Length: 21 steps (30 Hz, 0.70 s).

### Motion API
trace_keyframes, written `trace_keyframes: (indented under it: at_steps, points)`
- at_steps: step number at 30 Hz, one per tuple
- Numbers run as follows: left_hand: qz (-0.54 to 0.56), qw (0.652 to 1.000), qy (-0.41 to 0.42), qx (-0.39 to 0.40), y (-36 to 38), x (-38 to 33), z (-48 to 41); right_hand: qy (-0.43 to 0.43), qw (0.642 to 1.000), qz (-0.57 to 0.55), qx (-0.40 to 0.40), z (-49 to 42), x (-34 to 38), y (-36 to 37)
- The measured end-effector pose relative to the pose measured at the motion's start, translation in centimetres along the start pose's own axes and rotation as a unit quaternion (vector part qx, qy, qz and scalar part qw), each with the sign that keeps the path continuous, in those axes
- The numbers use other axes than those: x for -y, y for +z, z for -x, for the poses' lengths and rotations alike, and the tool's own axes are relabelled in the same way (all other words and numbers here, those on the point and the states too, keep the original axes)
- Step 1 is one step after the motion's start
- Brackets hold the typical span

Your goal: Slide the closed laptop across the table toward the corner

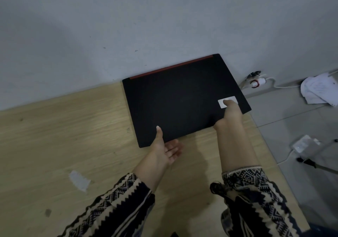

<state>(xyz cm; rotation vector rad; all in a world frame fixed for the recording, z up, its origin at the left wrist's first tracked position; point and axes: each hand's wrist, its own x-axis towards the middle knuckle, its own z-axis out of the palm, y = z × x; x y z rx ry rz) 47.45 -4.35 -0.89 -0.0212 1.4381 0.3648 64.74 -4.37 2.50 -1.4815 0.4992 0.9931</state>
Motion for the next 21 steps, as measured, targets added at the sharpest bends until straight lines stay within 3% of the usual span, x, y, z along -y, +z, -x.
trace_keyframes:
  at_steps: [7,16,21]
  points:
    - [-0.020,0.997,-0.043,0.067,-1.6,-0.1,0.0,-0.029,0.999,0.013,-0.014,1.6,-1.1,0.2]
    - [-0.053,0.997,0.011,0.046,-5.2,-1.2,1.5,-0.059,0.997,0.040,-0.009,5.2,-3.9,1.6]
    - [-0.025,0.998,0.050,0.039,-8.5,-2.5,2.5,-0.064,0.995,0.063,0.032,7.9,-6.9,3.5]
